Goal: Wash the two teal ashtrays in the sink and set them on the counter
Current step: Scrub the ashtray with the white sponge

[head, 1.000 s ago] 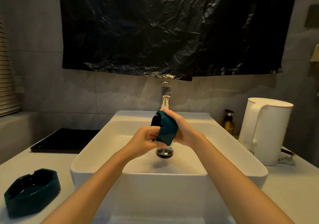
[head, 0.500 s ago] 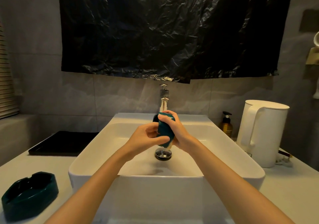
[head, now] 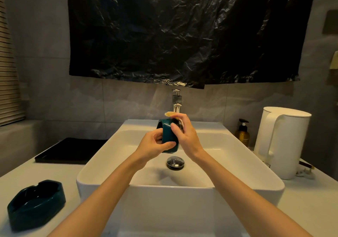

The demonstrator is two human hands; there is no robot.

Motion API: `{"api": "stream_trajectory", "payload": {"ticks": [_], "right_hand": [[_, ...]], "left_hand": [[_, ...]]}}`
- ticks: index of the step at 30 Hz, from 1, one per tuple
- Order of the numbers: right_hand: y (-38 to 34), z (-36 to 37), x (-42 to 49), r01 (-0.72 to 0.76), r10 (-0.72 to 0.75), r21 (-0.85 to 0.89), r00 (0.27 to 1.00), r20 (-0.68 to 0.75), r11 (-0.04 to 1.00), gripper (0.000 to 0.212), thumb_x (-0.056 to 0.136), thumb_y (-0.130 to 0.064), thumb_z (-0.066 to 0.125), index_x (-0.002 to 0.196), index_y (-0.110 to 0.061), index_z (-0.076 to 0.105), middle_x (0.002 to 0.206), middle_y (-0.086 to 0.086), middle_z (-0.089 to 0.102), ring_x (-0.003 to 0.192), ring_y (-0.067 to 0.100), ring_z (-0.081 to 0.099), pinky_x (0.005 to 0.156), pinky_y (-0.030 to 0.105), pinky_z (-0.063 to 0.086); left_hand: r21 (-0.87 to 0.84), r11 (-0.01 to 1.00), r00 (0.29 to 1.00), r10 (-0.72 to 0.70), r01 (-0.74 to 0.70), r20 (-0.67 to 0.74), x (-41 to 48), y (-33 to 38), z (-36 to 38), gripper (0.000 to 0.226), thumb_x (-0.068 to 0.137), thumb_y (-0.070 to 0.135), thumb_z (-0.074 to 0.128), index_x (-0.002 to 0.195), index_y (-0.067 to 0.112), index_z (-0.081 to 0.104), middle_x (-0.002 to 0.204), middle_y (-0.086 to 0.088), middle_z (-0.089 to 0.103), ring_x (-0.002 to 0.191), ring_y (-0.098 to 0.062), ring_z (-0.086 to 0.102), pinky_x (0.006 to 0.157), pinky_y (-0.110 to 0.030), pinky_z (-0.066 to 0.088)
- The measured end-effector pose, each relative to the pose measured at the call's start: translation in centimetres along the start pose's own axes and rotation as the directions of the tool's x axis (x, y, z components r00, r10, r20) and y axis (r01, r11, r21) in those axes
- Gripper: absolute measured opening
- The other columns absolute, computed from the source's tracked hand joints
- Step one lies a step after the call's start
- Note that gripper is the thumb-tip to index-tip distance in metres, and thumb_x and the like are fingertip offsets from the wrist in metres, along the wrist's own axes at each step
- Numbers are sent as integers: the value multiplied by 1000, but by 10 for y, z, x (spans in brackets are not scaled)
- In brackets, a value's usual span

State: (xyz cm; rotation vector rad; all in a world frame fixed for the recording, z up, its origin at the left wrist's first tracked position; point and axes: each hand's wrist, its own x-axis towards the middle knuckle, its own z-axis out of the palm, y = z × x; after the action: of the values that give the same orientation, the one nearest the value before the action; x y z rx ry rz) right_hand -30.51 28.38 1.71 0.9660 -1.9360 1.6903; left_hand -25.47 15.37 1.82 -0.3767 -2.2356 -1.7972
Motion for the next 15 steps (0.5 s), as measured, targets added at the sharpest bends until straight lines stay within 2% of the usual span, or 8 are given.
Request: {"api": "stream_trajectory", "payload": {"ticks": [2,4,6,8,10,12,15], "right_hand": [[4,0,-4,158,-159,-201,987,12,967,28,91,-21,49,118,-33,49,121,-13,52,116,15,47,96,29,45],[5,1,-5,221,-223,-299,974,26,928,30,91,-21,49,121,-25,53,120,-14,51,119,9,41,101,21,37],[5,1,-2,234,-235,-383,971,46,893,29,94,-26,44,119,-26,59,123,-16,53,120,3,36,102,15,30],[6,1,4,152,-150,-368,988,34,917,30,96,-33,37,114,-33,61,117,-26,53,115,1,39,101,18,30],[2,0,9,39,-41,-289,999,2,957,31,95,-36,32,107,-39,61,106,-34,52,107,2,46,98,25,38],[-1,-2,6,87,-99,-282,995,-26,955,32,96,-32,34,103,-35,65,103,-33,54,105,0,49,96,25,41],[2,-4,0,254,-276,-353,961,-12,900,32,99,-23,38,102,-25,71,108,-23,61,113,4,48,99,20,35]], "left_hand": [[25,999,1000,31,-31,-1,0,-1,-1,31,82,12,71,109,21,60,98,5,69,90,-13,67,67,-15,53],[60,996,998,63,-63,7,-2,-2,-1,30,81,10,71,109,17,62,98,1,70,90,-15,68,71,-19,55],[109,990,996,92,-93,19,-3,-4,-1,31,81,8,71,111,14,62,100,-1,70,91,-16,68,75,-21,56],[185,975,992,114,-121,48,-4,-6,0,33,81,7,71,111,14,61,102,-1,69,93,-15,67,76,-17,54],[208,970,991,115,-128,73,-5,-6,2,35,81,7,71,112,18,59,102,3,67,92,-11,66,74,-13,53],[207,970,990,110,-125,87,-5,-5,3,36,81,7,71,112,20,58,101,4,67,91,-10,65,74,-13,53],[195,972,990,113,-128,87,-4,-4,1,37,81,7,71,115,15,60,103,-2,69,96,-18,67,84,-25,55]]}}
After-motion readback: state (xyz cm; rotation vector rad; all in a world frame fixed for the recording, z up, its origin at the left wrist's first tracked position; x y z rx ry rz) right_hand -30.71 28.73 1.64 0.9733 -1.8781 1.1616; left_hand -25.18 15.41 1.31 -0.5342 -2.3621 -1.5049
